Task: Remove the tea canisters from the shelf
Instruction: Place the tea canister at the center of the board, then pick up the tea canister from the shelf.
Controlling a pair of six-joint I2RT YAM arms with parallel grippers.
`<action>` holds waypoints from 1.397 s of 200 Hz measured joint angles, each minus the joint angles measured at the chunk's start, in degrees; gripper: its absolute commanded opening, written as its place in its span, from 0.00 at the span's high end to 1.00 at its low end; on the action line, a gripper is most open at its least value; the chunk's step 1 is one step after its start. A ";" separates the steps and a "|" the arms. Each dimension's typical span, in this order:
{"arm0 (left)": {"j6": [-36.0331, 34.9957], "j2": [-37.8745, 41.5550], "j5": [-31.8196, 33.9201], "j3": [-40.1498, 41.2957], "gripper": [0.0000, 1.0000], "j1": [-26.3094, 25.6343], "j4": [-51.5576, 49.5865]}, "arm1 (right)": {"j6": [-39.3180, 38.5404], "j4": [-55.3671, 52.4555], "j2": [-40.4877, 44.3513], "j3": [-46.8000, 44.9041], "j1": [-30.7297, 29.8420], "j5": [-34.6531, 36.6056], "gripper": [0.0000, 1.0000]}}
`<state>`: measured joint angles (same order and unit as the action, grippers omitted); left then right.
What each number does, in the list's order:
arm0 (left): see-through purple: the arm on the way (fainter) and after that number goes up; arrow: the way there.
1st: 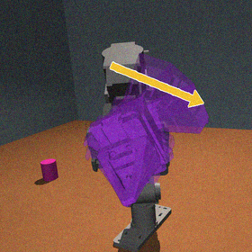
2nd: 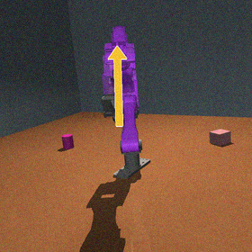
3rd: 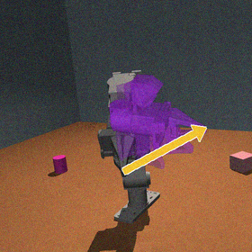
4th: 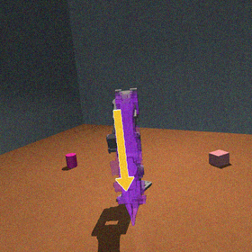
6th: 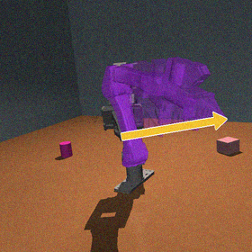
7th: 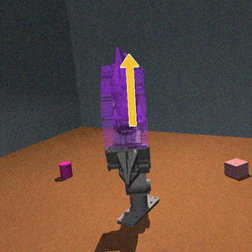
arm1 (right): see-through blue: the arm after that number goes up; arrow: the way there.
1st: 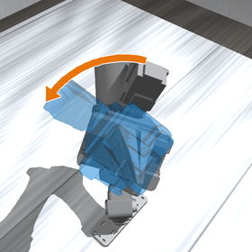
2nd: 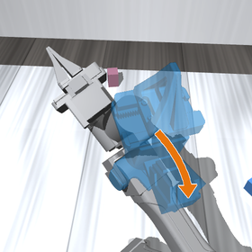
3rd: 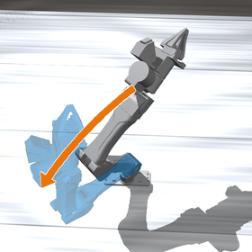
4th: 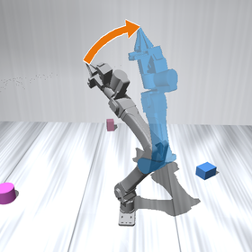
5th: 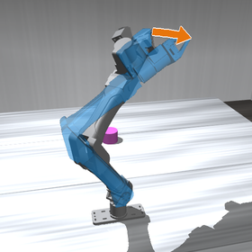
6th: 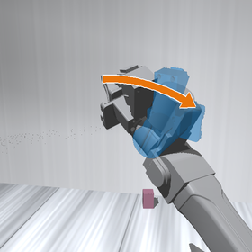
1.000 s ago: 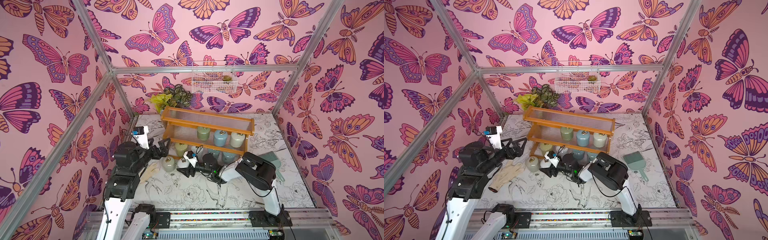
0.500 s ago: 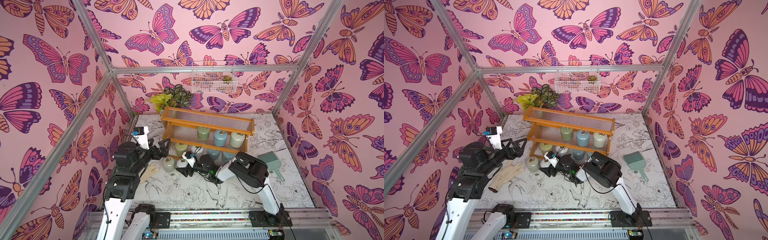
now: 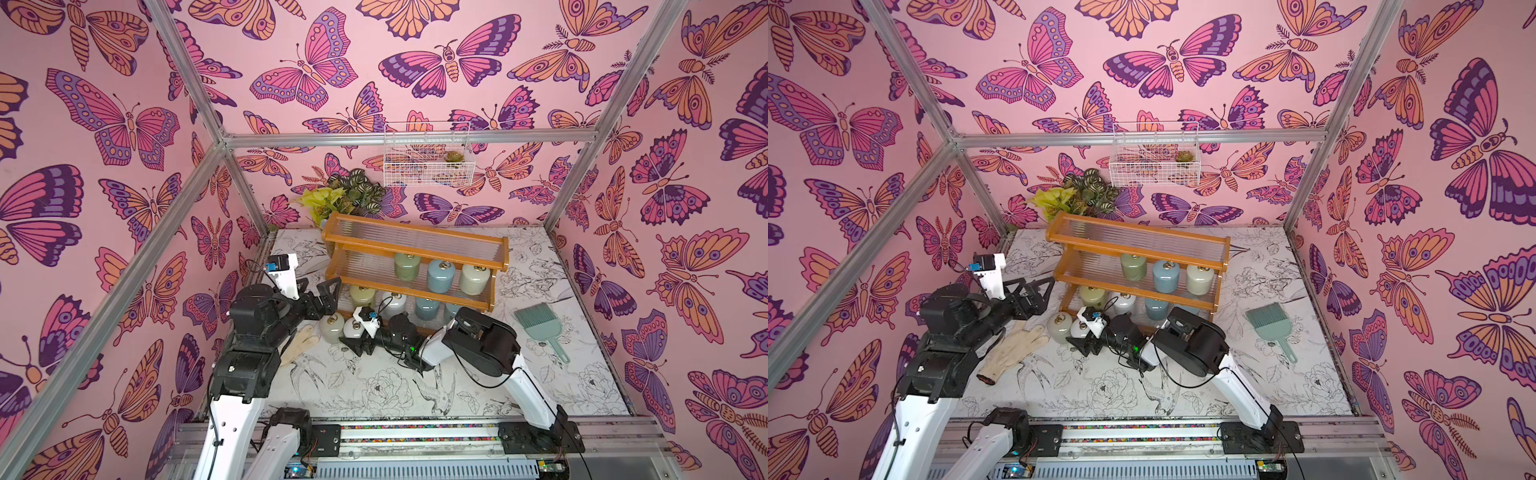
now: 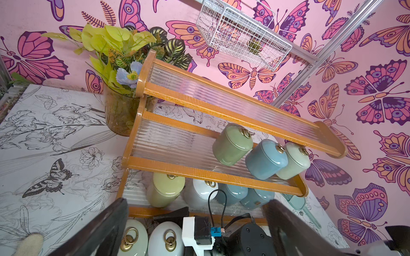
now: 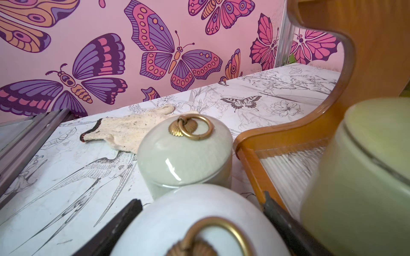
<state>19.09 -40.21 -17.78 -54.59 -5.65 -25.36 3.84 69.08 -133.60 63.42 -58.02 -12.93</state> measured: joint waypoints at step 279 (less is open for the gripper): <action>-4.00 -9.64 5.40 -6.93 0.00 0.00 6.01 | -16.13 -47.98 56.63 7.80 3.28 5.66 0.01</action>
<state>15.09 -49.84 -12.38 -61.52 -5.65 -19.35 -12.29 21.10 -76.97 71.22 -54.74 -7.27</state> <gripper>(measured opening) 0.997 0.986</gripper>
